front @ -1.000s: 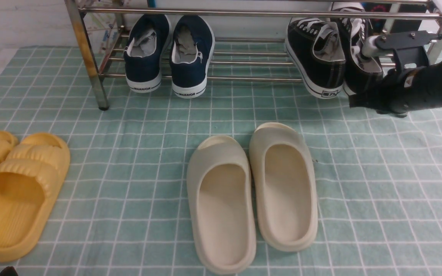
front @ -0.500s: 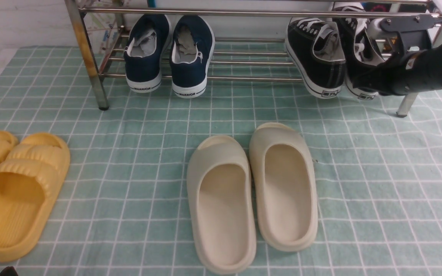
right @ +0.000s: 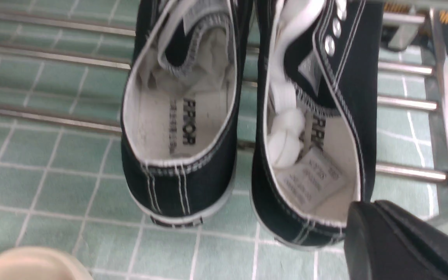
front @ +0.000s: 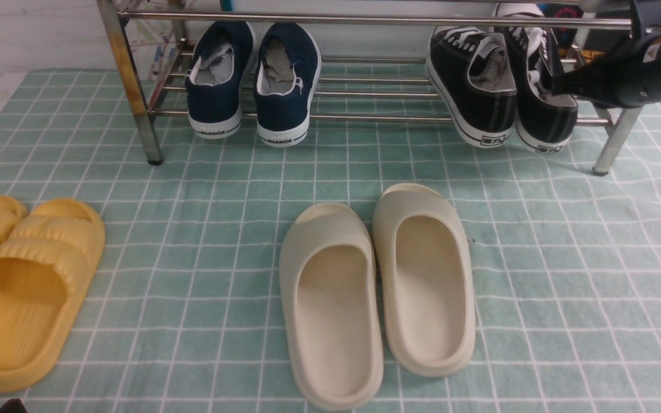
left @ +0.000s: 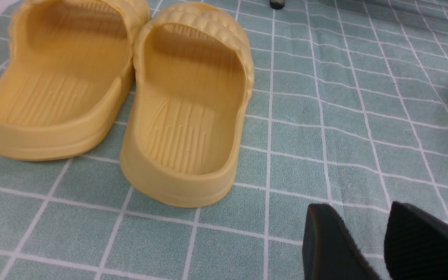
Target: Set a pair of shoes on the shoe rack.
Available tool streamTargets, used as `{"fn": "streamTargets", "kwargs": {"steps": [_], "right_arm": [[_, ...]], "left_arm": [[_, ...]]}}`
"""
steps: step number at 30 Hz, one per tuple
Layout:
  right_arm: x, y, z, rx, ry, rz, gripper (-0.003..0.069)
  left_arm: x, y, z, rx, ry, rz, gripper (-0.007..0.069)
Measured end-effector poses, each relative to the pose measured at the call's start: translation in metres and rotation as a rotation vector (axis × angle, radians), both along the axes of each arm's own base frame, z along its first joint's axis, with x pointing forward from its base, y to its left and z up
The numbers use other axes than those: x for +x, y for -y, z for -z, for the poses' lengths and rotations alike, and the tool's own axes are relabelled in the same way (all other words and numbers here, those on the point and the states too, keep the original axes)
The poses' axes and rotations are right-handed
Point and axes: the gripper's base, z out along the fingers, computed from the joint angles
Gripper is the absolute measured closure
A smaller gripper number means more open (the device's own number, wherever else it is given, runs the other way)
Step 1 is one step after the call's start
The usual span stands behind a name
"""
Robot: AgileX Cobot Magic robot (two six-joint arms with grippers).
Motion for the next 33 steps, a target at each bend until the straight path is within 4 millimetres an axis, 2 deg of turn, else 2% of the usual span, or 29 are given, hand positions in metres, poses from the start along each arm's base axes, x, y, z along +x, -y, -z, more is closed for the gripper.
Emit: {"fn": "streamTargets", "kwargs": {"steps": [5, 9, 12, 14, 15, 17, 18, 19, 20, 21, 23, 24, 25, 26, 27, 32, 33], "right_arm": [[0.001, 0.0, 0.015, -0.009, -0.082, 0.001, 0.065], [-0.004, 0.001, 0.016, -0.015, -0.14, 0.002, 0.0648], [-0.017, 0.002, -0.001, -0.017, -0.158, 0.003, 0.0646], [-0.036, 0.004, -0.031, -0.025, -0.112, -0.006, 0.0646], [-0.041, 0.005, -0.04, -0.026, -0.094, -0.009, 0.0645], [-0.064, 0.007, -0.066, -0.024, -0.024, -0.012, 0.0644], [-0.069, 0.007, -0.072, -0.022, -0.006, -0.011, 0.0645], [-0.092, 0.01, -0.089, -0.016, 0.062, -0.011, 0.0643], [-0.107, 0.011, -0.098, -0.012, 0.104, -0.011, 0.0643], [-0.107, 0.011, -0.096, -0.013, 0.101, -0.011, 0.0643], [-0.152, 0.015, -0.112, 0.007, 0.218, -0.011, 0.0643], [-0.155, 0.015, -0.11, 0.014, 0.217, -0.011, 0.0643], [-0.187, 0.019, -0.115, 0.02, 0.294, -0.011, 0.0641], [-0.196, 0.019, -0.112, 0.029, 0.303, -0.011, 0.0641], [-0.215, 0.021, -0.113, 0.046, 0.337, -0.01, 0.0641], [-0.276, 0.026, -0.102, 0.087, 0.422, -0.011, 0.0641], [-0.282, 0.026, -0.099, 0.089, 0.429, -0.011, 0.0641]], "left_arm": [[0.0, 0.0, 0.0, 0.0, 0.0, 0.0, 0.0386], [0.0, 0.0, 0.0, 0.0, 0.0, 0.0, 0.0386], [0.0, 0.0, 0.0, 0.0, 0.0, 0.0, 0.0386], [0.0, 0.0, 0.0, 0.0, 0.0, 0.0, 0.0386], [0.0, 0.0, 0.0, 0.0, 0.0, 0.0, 0.0386], [0.0, 0.0, 0.0, 0.0, 0.0, 0.0, 0.0386], [0.0, 0.0, 0.0, 0.0, 0.0, 0.0, 0.0386], [0.0, 0.0, 0.0, 0.0, 0.0, 0.0, 0.0386], [0.0, 0.0, 0.0, 0.0, 0.0, 0.0, 0.0386], [0.0, 0.0, 0.0, 0.0, 0.0, 0.0, 0.0386], [0.0, 0.0, 0.0, 0.0, 0.0, 0.0, 0.0386], [0.0, 0.0, 0.0, 0.0, 0.0, 0.0, 0.0386], [0.0, 0.0, 0.0, 0.0, 0.0, 0.0, 0.0386], [0.0, 0.0, 0.0, 0.0, 0.0, 0.0, 0.0386], [0.0, 0.0, 0.0, 0.0, 0.0, 0.0, 0.0386], [0.0, 0.0, 0.0, 0.0, 0.0, 0.0, 0.0386], [0.0, 0.0, 0.0, 0.0, 0.0, 0.0, 0.0386]]}}
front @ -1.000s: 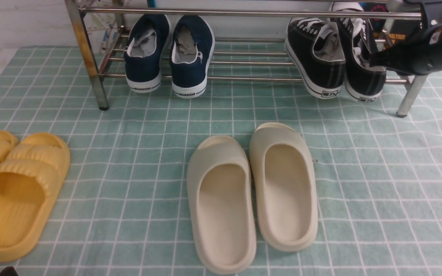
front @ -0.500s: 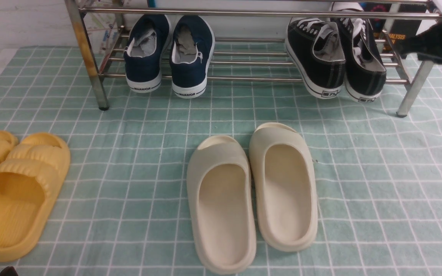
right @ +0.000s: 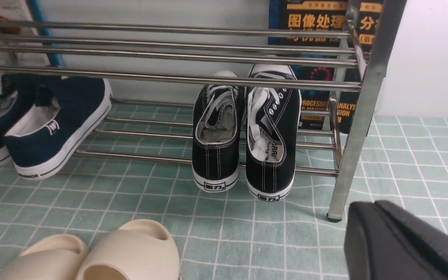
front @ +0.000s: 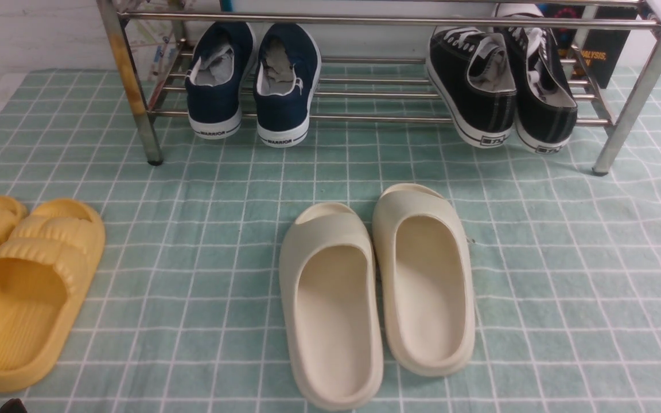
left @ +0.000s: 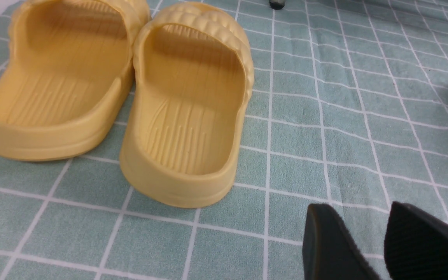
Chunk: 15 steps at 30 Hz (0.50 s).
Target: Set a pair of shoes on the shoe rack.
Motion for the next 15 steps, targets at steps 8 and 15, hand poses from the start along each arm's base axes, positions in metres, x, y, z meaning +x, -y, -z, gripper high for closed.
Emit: {"fn": "streamTargets", "kwargs": {"steps": [8, 15], "right_arm": [[-0.052, 0.004, 0.01, 0.019, 0.004, -0.016, 0.0634], [-0.062, 0.003, 0.022, 0.01, -0.115, -0.028, 0.0631]], "left_arm": [[0.0, 0.0, 0.0, 0.0, 0.0, 0.0, 0.0386], [0.0, 0.0, 0.0, 0.0, 0.0, 0.0, 0.0386]]}}
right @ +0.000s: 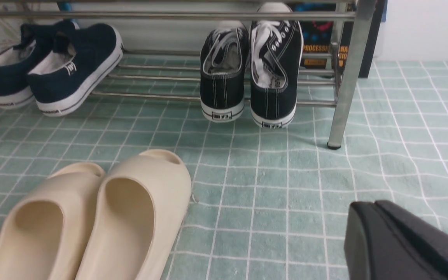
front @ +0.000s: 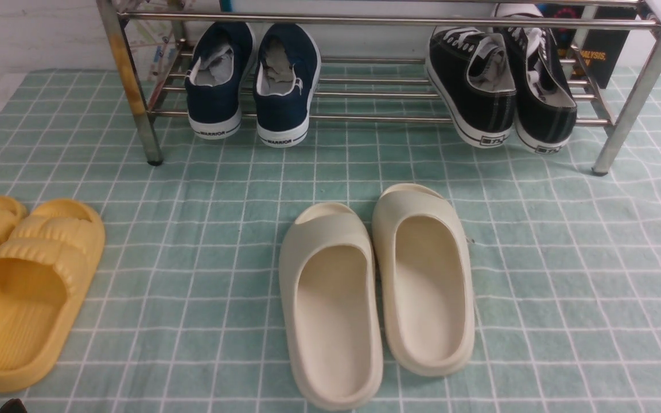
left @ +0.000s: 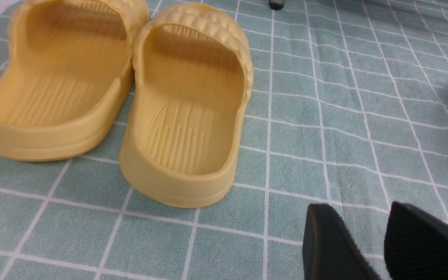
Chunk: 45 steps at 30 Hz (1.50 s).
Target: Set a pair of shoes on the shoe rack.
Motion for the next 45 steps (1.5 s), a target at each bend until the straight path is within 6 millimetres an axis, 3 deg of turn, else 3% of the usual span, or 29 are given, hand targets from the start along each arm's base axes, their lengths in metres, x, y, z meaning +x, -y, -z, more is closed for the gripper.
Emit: {"fn": "streamTargets", "kwargs": {"steps": [8, 15, 16, 17, 19, 20, 22, 23, 27, 45], "right_arm": [[0.001, -0.002, 0.006, 0.02, -0.024, -0.01, 0.0661], [0.008, -0.001, 0.067, 0.032, 0.002, 0.011, 0.0662], [0.004, 0.002, 0.084, 0.01, 0.064, 0.028, 0.0662], [0.003, 0.002, 0.086, 0.008, 0.072, 0.03, 0.0662], [-0.002, 0.007, 0.112, -0.027, 0.151, 0.075, 0.0662], [-0.004, 0.009, 0.127, -0.038, 0.167, 0.107, 0.0662], [-0.007, 0.011, 0.139, -0.046, 0.178, 0.137, 0.0662], [-0.009, 0.014, 0.156, -0.051, 0.172, 0.182, 0.0662], [-0.01, 0.017, 0.182, -0.054, 0.138, 0.236, 0.0662], [-0.013, 0.016, 0.193, -0.026, 0.006, 0.242, 0.0662]], "left_arm": [[0.0, 0.0, 0.0, 0.0, 0.0, 0.0, 0.0386], [0.0, 0.0, 0.0, 0.0, 0.0, 0.0, 0.0386], [0.0, 0.0, 0.0, 0.0, 0.0, 0.0, 0.0386], [0.0, 0.0, 0.0, 0.0, 0.0, 0.0, 0.0386], [0.0, 0.0, 0.0, 0.0, 0.0, 0.0, 0.0386], [0.0, 0.0, 0.0, 0.0, 0.0, 0.0, 0.0386], [0.0, 0.0, 0.0, 0.0, 0.0, 0.0, 0.0386], [0.0, 0.0, 0.0, 0.0, 0.0, 0.0, 0.0386], [0.0, 0.0, 0.0, 0.0, 0.0, 0.0, 0.0386], [0.0, 0.0, 0.0, 0.0, 0.0, 0.0, 0.0386]]}}
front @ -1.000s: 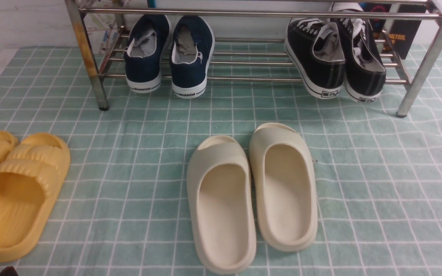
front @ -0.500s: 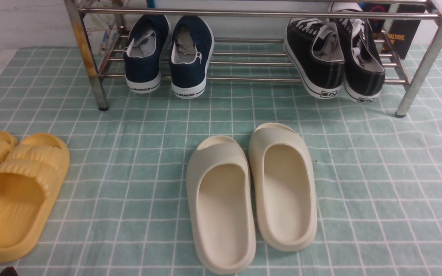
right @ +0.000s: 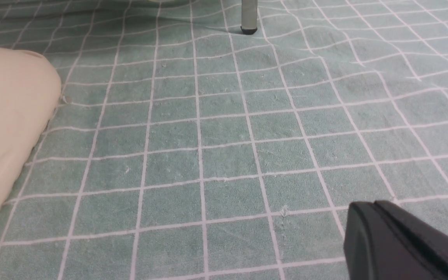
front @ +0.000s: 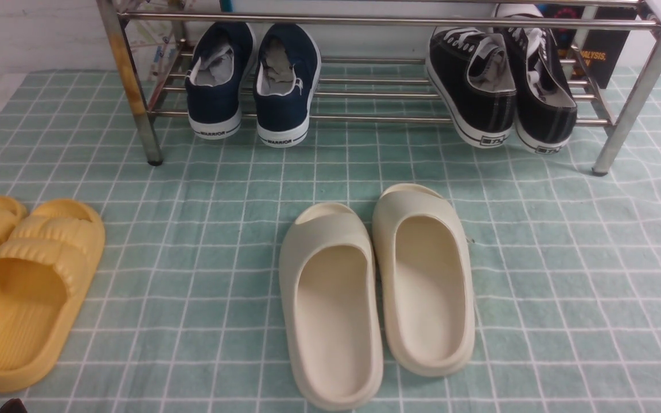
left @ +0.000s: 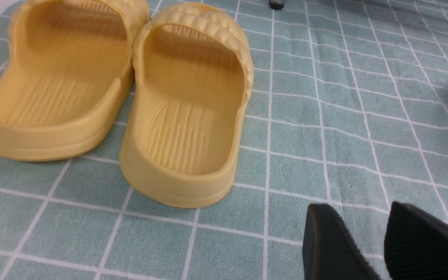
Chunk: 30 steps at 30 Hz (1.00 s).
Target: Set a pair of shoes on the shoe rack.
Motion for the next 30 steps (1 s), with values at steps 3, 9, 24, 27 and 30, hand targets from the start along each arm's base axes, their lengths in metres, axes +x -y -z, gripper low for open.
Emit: {"fn": "streamTargets", "kwargs": {"steps": [3, 9, 24, 27, 30], "right_arm": [[0.0, 0.0, -0.0001, 0.0, 0.0, 0.0, 0.0661], [0.0, 0.0, 0.0, 0.0, -0.001, 0.0, 0.0659], [-0.0001, 0.0, -0.0002, 0.0, -0.001, 0.0, 0.0649], [-0.0001, 0.0, -0.0002, 0.0, -0.001, 0.0, 0.0647], [-0.0001, 0.0, -0.0002, 0.0, -0.001, 0.0, 0.0645]], "left_arm": [[0.0, 0.0, 0.0, 0.0, 0.0, 0.0, 0.0386], [0.0, 0.0, 0.0, 0.0, 0.0, 0.0, 0.0386], [0.0, 0.0, 0.0, 0.0, 0.0, 0.0, 0.0386], [0.0, 0.0, 0.0, 0.0, 0.0, 0.0, 0.0386], [0.0, 0.0, 0.0, 0.0, 0.0, 0.0, 0.0386]]}}
